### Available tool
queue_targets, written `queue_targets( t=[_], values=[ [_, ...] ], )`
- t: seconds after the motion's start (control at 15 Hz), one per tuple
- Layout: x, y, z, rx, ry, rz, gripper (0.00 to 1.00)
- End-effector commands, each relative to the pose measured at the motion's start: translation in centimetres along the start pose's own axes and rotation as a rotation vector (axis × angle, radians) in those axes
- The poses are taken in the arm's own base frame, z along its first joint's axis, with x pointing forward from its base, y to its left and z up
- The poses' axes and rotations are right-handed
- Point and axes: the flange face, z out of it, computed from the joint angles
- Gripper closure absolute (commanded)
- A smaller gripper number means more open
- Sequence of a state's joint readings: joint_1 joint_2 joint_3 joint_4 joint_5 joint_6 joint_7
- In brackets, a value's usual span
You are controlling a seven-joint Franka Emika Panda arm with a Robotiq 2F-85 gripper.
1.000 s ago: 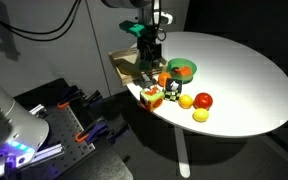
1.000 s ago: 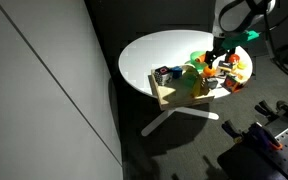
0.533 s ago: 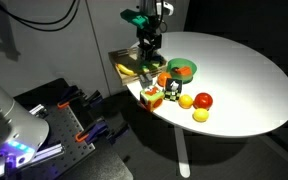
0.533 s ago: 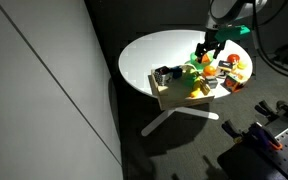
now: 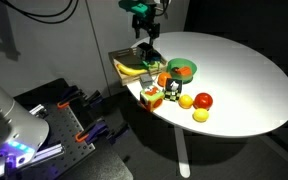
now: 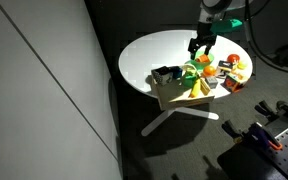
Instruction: Remove the block with a house painting from the bowl onto the table
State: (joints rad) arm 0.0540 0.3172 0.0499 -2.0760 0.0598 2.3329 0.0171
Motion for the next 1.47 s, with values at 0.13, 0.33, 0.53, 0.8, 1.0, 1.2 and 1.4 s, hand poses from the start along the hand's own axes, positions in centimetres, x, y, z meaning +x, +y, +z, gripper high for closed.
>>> queue_targets(
  t=[0.13,0.33,0.53,0.8,1.0,1.2,1.4],
  values=[
    [0.2,-0.7,-3.6,-0.025,-0.074,-0.064,0.00],
    [-0.4,-0.9,-5.6,-0.060,-0.105,-0.090,0.00],
    [-1.1,-1.1,-7.7,-0.106,-0.123,-0.106,0.00],
    [-2.3,-1.5,-10.3,-0.151,-0.138,-0.124,0.00],
    [-3.2,-1.8,-12.1,-0.162,-0.124,-0.132,0.00],
    [-3.9,-2.2,-13.7,-0.147,-0.072,-0.127,0.00],
    [-4.4,-2.6,-15.1,-0.148,-0.036,-0.125,0.00]
  ],
)
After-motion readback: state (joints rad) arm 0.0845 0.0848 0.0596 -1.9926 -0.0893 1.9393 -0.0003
